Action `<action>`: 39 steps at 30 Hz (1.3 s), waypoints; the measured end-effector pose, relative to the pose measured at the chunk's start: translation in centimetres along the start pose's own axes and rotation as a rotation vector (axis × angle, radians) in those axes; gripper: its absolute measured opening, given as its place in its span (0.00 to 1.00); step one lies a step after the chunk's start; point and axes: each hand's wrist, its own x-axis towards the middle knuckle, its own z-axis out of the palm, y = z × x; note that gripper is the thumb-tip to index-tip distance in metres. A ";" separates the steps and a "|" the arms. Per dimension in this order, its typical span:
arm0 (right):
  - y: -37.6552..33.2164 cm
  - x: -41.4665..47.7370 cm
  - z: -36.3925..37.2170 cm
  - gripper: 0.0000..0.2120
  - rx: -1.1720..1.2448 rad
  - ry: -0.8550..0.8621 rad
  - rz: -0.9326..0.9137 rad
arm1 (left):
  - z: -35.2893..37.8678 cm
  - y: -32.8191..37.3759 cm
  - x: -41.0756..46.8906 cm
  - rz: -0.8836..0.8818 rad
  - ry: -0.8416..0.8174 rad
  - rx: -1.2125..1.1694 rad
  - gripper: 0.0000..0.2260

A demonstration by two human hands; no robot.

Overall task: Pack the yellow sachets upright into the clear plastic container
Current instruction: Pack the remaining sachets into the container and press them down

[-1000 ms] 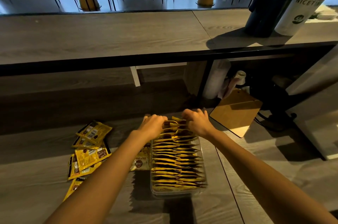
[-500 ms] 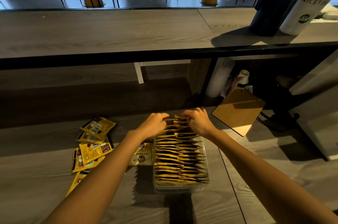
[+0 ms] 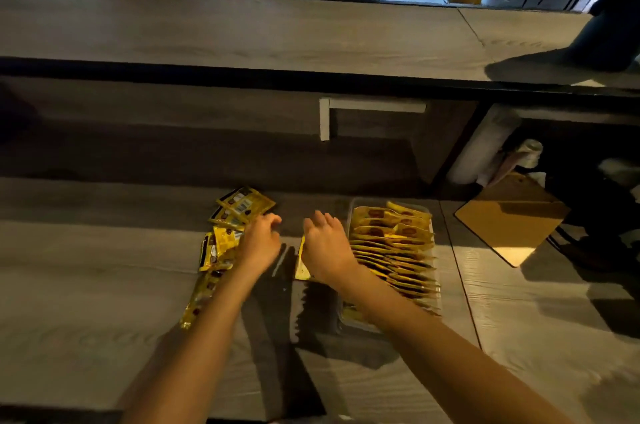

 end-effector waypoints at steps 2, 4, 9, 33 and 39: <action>-1.7 0.3 2.3 0.30 -0.061 -0.195 0.053 | 0.4 -3.1 -0.6 -0.053 -0.032 0.121 0.19; -2.4 0.4 4.2 0.35 -0.098 -0.324 0.144 | 0.5 -5.2 -1.4 -0.077 -0.124 0.281 0.26; -1.5 0.4 5.7 0.32 -0.126 -0.408 0.215 | 0.6 -6.7 -3.1 -0.076 -0.282 0.465 0.29; -0.6 1.8 4.6 0.35 -0.248 -0.369 -0.039 | -1.3 -4.4 -1.5 -0.061 0.004 0.360 0.15; -0.3 1.9 3.3 0.23 0.062 -0.305 0.081 | -3.4 -3.5 -1.3 -0.271 0.085 -0.281 0.15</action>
